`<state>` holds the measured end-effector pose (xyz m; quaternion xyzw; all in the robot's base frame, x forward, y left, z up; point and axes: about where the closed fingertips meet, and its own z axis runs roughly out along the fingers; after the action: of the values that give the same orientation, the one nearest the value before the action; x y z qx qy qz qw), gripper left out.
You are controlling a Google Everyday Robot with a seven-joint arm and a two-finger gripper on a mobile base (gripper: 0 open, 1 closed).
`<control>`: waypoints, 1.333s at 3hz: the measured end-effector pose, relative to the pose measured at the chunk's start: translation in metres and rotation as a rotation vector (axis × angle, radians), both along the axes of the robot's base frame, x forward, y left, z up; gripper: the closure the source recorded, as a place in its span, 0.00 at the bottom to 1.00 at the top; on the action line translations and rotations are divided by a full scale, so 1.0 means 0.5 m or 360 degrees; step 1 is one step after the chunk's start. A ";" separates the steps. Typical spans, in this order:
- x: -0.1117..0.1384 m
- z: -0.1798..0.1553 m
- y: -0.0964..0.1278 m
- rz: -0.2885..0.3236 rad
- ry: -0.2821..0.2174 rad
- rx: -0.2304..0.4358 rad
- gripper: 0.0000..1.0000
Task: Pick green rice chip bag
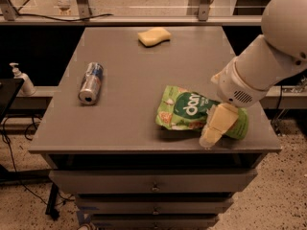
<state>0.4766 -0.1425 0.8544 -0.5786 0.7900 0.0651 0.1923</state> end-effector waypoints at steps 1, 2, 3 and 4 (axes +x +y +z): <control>0.013 0.008 0.000 0.0006 -0.0014 0.0000 0.16; 0.014 -0.013 -0.007 -0.0005 0.0008 -0.0004 0.39; 0.016 -0.020 -0.013 -0.0011 0.0013 -0.0007 0.62; 0.033 0.012 0.009 0.0010 -0.0017 -0.0001 0.85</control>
Offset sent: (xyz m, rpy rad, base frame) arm 0.0076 -0.0107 -0.0216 -0.0039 0.0261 -0.0169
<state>0.4932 -0.1383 0.8602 -0.5815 0.7871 0.0624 0.1961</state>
